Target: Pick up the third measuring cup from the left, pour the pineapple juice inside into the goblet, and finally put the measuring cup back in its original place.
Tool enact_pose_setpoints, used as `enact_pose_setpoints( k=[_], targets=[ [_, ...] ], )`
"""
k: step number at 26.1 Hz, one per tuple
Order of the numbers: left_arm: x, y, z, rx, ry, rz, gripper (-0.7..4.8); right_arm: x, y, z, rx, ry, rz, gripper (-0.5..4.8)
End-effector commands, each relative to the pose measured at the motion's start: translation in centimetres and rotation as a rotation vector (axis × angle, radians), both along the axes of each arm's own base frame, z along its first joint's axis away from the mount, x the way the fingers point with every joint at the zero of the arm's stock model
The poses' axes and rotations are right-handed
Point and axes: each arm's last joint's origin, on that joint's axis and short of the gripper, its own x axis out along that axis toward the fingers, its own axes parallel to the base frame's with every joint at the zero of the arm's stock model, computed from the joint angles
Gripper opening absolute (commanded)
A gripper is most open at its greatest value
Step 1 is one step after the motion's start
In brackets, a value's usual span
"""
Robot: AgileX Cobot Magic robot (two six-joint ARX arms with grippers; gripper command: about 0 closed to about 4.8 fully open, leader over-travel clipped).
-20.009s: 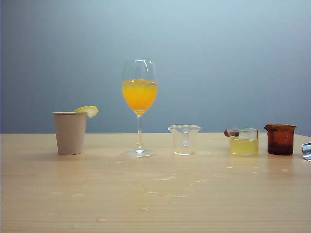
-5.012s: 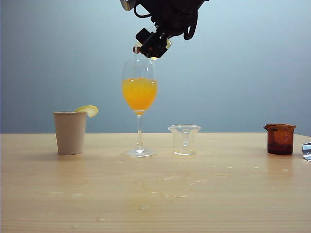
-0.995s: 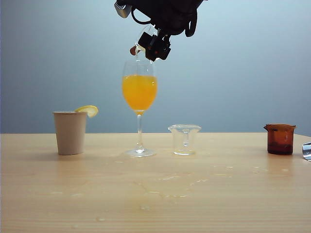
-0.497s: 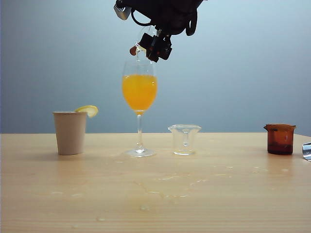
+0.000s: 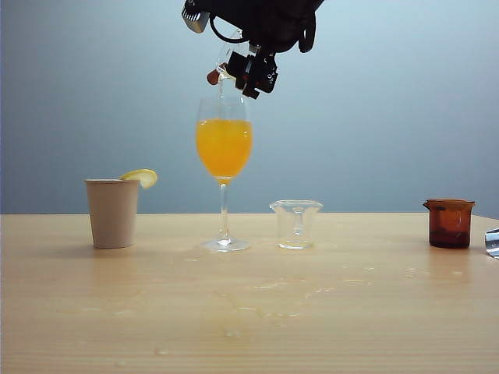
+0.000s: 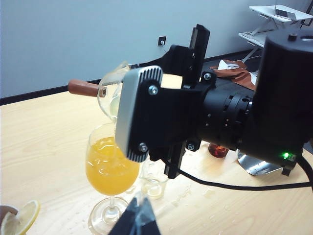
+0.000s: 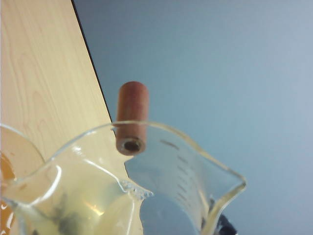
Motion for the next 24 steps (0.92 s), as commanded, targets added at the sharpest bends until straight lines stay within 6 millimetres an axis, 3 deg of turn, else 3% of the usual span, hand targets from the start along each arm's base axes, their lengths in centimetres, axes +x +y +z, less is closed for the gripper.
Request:
enact_pose_setpoints(
  k=[1,24],
  targets=[
    [-0.1,0.05,0.37,-0.009,-0.016,0.001,-0.05,-0.13,0.03,0.8,-0.011,-0.049,0.006,2.69],
    [-0.09,0.05,0.37,-0.009,-0.016,0.001,-0.05,-0.42,0.4,0.81,-0.146,-0.104,0.038,2.69]
  ],
)
